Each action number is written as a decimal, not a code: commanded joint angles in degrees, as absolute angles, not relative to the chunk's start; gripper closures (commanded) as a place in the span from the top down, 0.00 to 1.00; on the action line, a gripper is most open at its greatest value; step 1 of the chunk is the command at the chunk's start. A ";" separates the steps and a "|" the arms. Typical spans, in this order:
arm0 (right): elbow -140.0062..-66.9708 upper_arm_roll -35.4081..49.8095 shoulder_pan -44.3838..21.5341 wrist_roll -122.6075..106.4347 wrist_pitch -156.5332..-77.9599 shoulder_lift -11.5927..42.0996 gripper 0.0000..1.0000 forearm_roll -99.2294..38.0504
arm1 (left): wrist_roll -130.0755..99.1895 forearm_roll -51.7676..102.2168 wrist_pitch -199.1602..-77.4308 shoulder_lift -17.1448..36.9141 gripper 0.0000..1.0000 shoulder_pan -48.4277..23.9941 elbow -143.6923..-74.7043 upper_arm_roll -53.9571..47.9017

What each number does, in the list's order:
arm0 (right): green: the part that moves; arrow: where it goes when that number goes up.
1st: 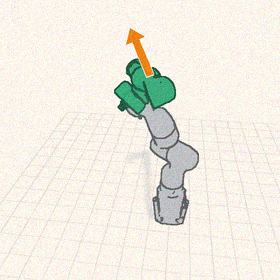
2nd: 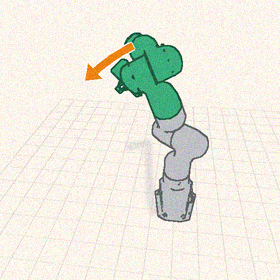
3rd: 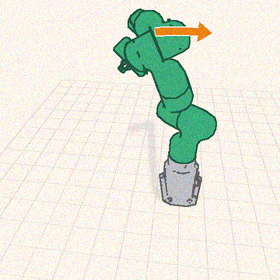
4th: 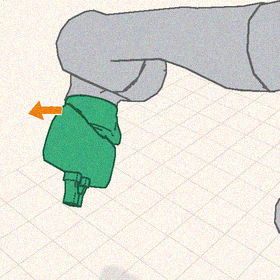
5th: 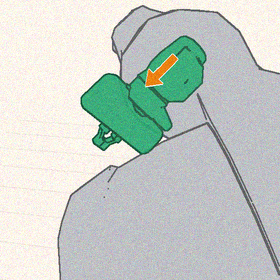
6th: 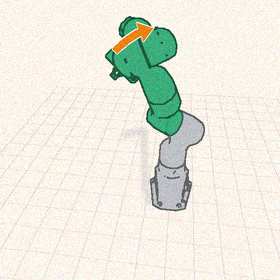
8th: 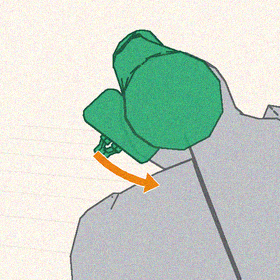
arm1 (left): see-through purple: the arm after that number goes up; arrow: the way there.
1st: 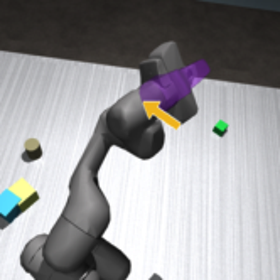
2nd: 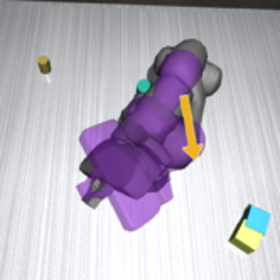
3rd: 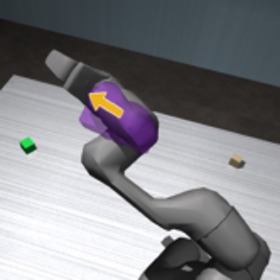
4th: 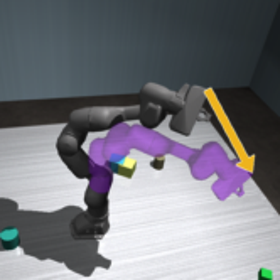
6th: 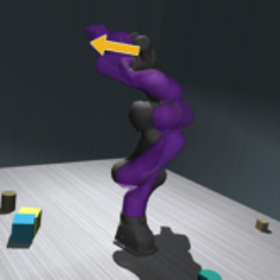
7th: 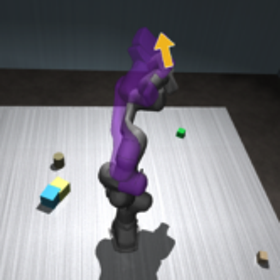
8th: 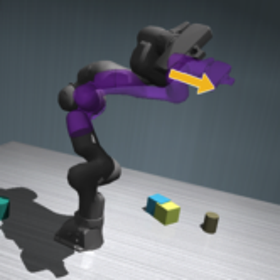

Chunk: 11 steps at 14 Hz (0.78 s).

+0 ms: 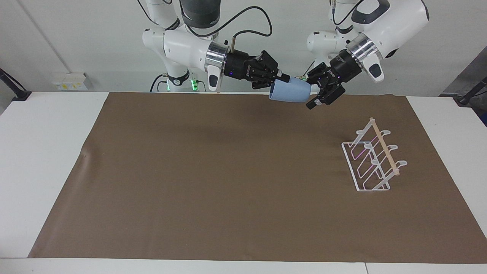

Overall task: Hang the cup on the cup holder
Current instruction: 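Carry the cup to the left gripper while the left gripper opens around it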

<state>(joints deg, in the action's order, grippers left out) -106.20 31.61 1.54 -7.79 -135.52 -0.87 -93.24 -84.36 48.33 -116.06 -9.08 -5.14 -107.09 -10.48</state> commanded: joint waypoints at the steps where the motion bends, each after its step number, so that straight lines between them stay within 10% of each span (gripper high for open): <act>1: -106.44 32.17 1.67 -6.59 -137.02 -1.67 0.00 -94.75 | -85.17 49.13 -115.05 -10.28 1.00 -5.89 -107.84 -10.02; 11: -106.44 32.17 1.58 -6.68 -137.63 -1.67 0.00 -94.66 | -85.17 48.87 -115.05 -10.72 1.00 -5.89 -107.58 -10.63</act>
<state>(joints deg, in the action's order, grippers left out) -106.20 31.64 1.53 -7.56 -135.73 -0.87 -93.24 -84.37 48.33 -115.85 -9.72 -5.58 -107.09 -10.97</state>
